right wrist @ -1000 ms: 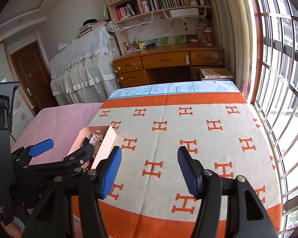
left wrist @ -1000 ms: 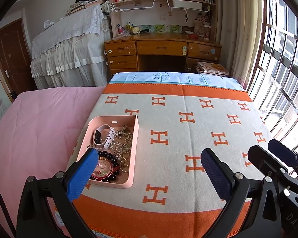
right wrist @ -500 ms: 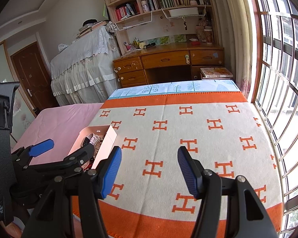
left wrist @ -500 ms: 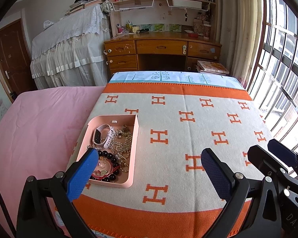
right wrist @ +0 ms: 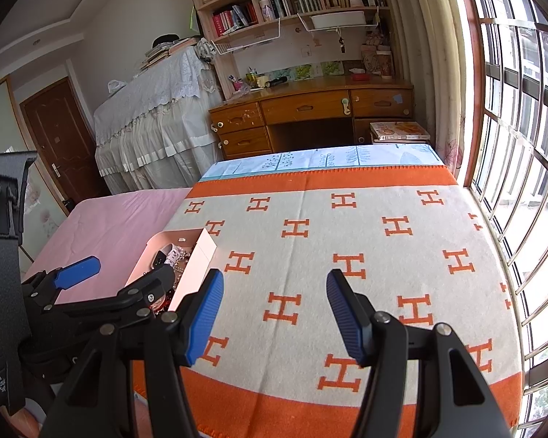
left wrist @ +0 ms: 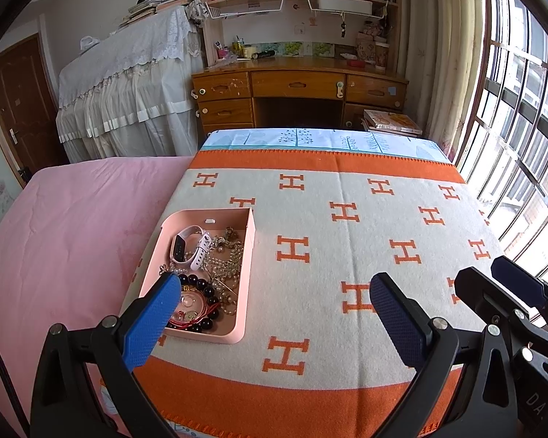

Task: Organize jewelry

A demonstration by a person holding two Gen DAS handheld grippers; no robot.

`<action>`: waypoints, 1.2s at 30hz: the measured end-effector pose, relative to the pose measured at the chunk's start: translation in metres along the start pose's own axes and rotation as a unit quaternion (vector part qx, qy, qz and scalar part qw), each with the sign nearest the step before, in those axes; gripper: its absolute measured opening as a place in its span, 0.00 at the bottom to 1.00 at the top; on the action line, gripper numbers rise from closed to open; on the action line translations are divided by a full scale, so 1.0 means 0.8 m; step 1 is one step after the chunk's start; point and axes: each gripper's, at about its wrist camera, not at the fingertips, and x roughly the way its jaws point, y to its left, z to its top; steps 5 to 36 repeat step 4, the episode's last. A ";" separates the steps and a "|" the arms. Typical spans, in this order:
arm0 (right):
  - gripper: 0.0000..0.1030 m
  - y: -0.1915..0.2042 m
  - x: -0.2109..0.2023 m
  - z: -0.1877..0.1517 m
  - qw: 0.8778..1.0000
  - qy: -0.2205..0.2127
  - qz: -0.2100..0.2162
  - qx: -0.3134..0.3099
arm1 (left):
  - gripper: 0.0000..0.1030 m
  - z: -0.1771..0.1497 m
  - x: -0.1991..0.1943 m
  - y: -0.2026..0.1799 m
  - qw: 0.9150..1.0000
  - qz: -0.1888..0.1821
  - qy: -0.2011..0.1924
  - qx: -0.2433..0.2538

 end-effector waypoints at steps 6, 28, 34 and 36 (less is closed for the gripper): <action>0.58 0.000 0.000 -0.001 1.000 0.001 0.000 0.001 | 0.99 -0.003 0.004 0.000 1.000 0.000 0.005 0.001; 0.58 0.000 0.000 -0.001 1.000 0.001 0.000 0.001 | 0.99 -0.003 0.004 0.000 1.000 0.000 0.005 0.001; 0.58 0.000 0.000 -0.001 1.000 0.001 0.000 0.001 | 0.99 -0.003 0.004 0.000 1.000 0.000 0.005 0.001; 0.58 0.000 0.000 -0.001 1.000 0.001 0.000 0.001 | 0.99 -0.003 0.004 0.000 1.000 0.000 0.005 0.001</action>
